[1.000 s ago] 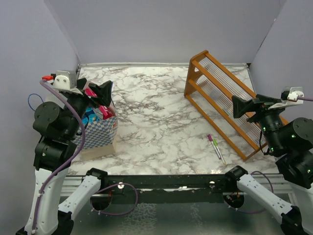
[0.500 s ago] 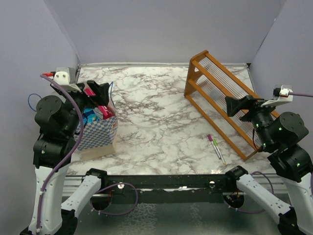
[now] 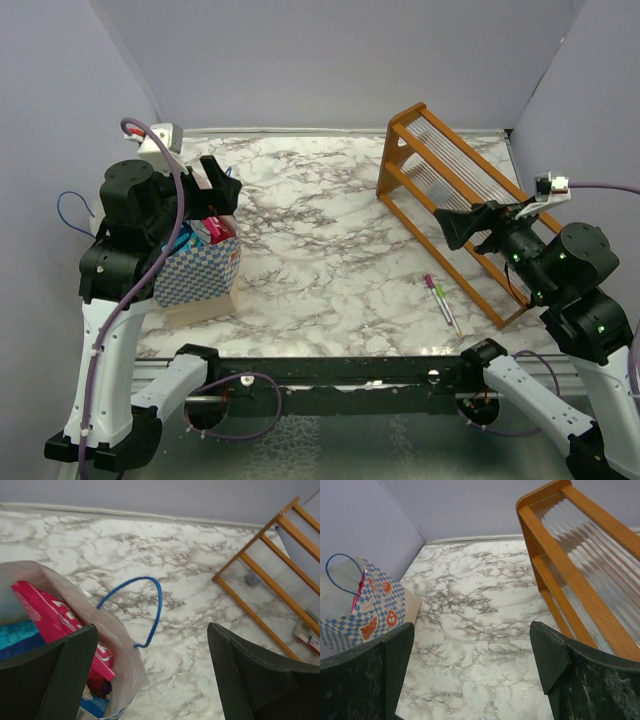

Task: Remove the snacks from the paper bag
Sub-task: Move the paper bag to the center of the board.

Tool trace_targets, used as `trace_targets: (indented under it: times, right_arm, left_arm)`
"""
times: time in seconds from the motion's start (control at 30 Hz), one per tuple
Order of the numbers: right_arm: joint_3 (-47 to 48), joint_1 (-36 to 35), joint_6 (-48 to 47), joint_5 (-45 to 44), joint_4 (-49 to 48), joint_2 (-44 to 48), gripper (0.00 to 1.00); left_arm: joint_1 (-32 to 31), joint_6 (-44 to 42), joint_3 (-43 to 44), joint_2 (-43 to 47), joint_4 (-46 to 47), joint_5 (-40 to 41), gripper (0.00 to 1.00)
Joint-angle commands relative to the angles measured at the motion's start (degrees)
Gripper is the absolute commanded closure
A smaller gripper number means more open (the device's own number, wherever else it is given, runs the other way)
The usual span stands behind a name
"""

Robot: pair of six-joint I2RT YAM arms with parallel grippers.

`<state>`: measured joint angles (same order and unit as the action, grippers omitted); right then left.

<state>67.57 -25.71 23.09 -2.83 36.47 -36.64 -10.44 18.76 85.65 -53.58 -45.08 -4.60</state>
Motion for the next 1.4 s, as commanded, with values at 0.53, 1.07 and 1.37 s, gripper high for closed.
trace_targets:
  times: [0.53,1.07,1.37]
  right_arm:
    - [-5.02,0.67,-0.68,8.93,-2.59,5.23,0.01]
    - [-9.78,0.67,1.78,16.63,-6.67,2.69,0.01]
    - [-10.31,0.67,2.88,18.62,-8.43,1.87,0.01]
  left_arm:
    - [0.51,-1.44,-12.86,-2.55,11.5,-12.28,0.73]
    - [-2.87,13.48,-19.4,-0.81,26.61,-35.31,1.0]
    - [-15.05,15.2,-18.82,-5.19,27.88,-31.79,1.0]
